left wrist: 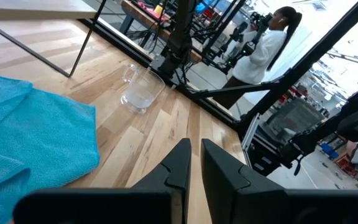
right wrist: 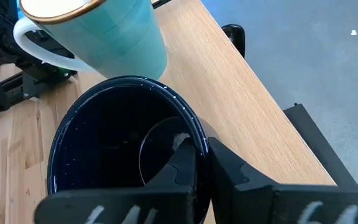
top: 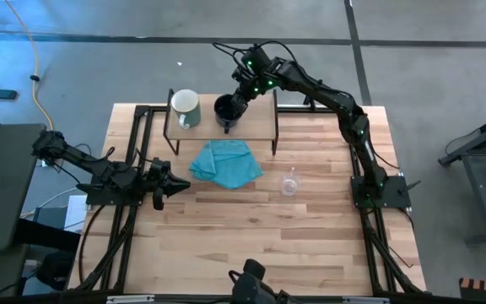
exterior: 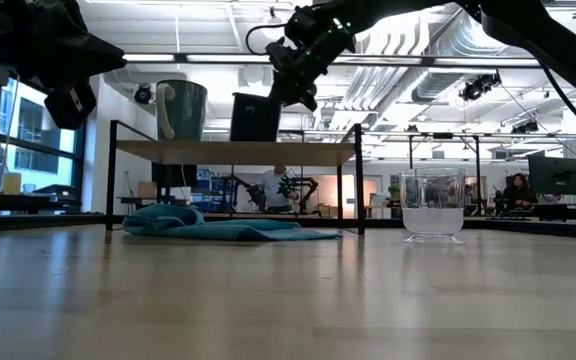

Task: Stack small to large cups/mugs on shelf
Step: Put the blue mug on the shelf

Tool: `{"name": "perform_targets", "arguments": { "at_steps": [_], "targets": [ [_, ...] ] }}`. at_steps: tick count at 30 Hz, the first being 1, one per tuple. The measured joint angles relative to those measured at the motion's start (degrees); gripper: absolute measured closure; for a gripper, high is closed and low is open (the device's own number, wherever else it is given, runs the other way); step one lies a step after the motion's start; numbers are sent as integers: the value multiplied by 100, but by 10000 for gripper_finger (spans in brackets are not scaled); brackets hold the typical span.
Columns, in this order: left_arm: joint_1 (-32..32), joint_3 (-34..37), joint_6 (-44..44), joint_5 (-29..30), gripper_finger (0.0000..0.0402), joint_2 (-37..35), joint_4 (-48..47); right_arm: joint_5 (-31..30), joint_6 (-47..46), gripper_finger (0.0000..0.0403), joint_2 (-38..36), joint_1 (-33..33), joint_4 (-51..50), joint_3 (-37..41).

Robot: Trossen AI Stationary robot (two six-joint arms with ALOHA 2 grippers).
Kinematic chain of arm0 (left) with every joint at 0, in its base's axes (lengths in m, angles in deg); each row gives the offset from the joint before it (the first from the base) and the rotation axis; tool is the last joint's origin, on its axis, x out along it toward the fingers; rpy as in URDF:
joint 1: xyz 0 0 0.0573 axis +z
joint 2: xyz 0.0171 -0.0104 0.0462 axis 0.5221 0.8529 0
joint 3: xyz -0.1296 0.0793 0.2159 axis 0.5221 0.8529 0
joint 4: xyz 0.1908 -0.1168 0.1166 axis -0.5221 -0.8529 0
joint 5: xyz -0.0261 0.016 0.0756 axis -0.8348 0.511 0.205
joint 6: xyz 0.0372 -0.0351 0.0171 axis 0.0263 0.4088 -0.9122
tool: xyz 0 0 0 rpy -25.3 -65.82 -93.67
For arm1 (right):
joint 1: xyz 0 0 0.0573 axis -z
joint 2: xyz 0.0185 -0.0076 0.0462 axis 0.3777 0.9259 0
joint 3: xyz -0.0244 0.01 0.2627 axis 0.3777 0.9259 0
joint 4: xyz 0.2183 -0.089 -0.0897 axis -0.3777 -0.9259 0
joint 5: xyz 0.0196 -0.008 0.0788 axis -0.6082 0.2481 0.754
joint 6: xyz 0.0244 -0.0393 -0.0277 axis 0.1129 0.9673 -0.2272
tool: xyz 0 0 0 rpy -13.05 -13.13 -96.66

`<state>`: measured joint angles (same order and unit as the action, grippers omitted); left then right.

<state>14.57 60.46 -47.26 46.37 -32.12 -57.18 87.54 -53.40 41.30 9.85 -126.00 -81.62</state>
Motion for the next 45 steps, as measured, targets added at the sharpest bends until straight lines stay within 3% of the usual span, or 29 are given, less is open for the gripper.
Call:
{"name": "perform_targets", "arguments": {
  "at_steps": [6, 15, 45],
  "targets": [
    [0, 0, 0, 0, 376, 1, -2, -13, 110, 399, 4, -3, 111, 0],
    [0, 0, -9, 0, 376, 0, -11, -22, 96, 349, 15, -20, 213, 9],
    [0, 0, -20, -2, 376, 2, -13, -87, -19, 332, 13, -7, -147, 9]
  ]
}}
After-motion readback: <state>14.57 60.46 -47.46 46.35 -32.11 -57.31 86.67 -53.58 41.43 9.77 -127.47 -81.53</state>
